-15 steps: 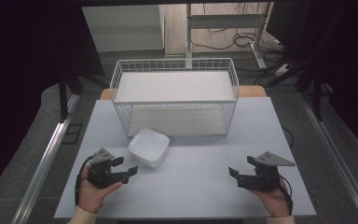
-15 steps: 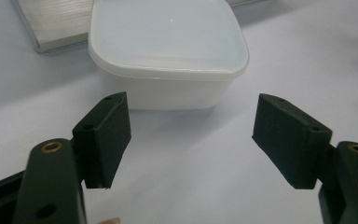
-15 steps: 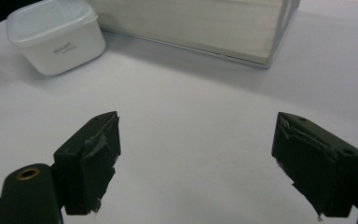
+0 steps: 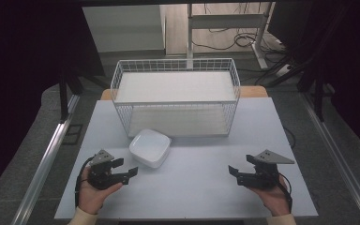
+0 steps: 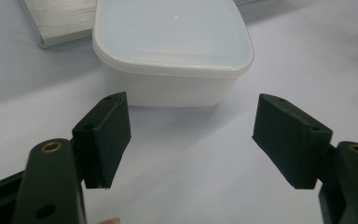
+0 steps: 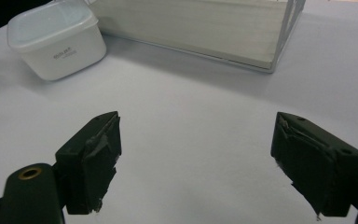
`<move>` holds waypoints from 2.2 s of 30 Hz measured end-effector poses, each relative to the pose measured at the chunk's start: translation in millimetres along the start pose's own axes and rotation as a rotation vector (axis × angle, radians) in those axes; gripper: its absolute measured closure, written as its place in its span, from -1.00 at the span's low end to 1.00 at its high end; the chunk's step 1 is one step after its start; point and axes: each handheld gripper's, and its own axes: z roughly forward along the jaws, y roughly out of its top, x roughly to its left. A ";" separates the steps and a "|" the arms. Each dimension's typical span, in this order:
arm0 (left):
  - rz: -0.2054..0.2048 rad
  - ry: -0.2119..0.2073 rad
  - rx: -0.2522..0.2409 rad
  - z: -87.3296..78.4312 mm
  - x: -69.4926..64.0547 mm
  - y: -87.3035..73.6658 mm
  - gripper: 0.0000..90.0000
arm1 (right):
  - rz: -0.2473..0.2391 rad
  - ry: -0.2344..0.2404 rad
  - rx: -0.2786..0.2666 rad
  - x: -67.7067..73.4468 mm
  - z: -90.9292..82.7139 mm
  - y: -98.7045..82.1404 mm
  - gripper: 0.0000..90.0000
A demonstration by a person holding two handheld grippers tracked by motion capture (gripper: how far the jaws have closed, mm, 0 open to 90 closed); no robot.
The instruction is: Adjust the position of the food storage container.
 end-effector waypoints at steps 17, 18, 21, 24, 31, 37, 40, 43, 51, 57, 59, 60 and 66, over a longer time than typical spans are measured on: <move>0.000 0.041 -0.040 -14.1 -3.7 8.9 -0.39 | -0.004 -0.005 -0.007 2.7 -4.2 -4.7 -0.55; 0.002 0.045 -0.040 -14.1 -4.7 10.7 -0.39 | -0.008 -0.005 -0.008 3.3 -4.6 -5.2 -0.54; -0.001 0.035 -0.046 -13.4 -7.8 20.1 -0.38 | 0.001 -0.002 -0.015 2.9 -6.3 -6.5 -0.53; -0.004 0.032 -0.051 -15.0 -9.6 26.2 -0.34 | 0.006 -0.003 -0.024 3.3 -7.3 -6.0 -0.53; -0.007 0.049 -0.035 -17.8 -2.6 50.1 -0.29 | 0.014 -0.009 -0.028 5.3 -8.1 -7.2 -0.51; -0.029 0.057 0.002 -5.1 14.6 66.5 -0.25 | 0.027 -0.018 -0.029 4.1 -8.4 -8.1 -0.50; -0.050 0.081 0.028 5.4 28.0 72.4 -0.19 | 0.027 -0.019 -0.023 4.2 -7.5 -8.7 -0.50; -0.061 0.112 0.070 20.5 43.1 78.1 -0.09 | 0.033 -0.014 -0.020 5.5 -7.2 -9.5 -0.49; -0.019 0.131 0.131 40.7 58.9 88.6 0.49 | 0.035 -0.021 -0.003 5.8 -4.5 -11.6 -0.48; 0.020 0.148 0.182 56.1 64.4 92.3 0.87 | 0.032 -0.026 0.004 4.7 -3.7 -12.7 -0.48; 0.019 0.142 0.189 60.1 66.2 92.8 0.94 | 0.032 -0.028 0.006 4.2 -3.2 -12.9 -0.48; 0.019 0.142 0.189 60.1 66.2 92.8 0.96 | 0.032 -0.028 0.006 4.2 -3.2 -12.9 -0.48; 0.029 0.146 0.218 71.7 70.8 89.7 1.00 | 0.032 -0.032 0.007 3.6 -3.0 -13.3 -0.48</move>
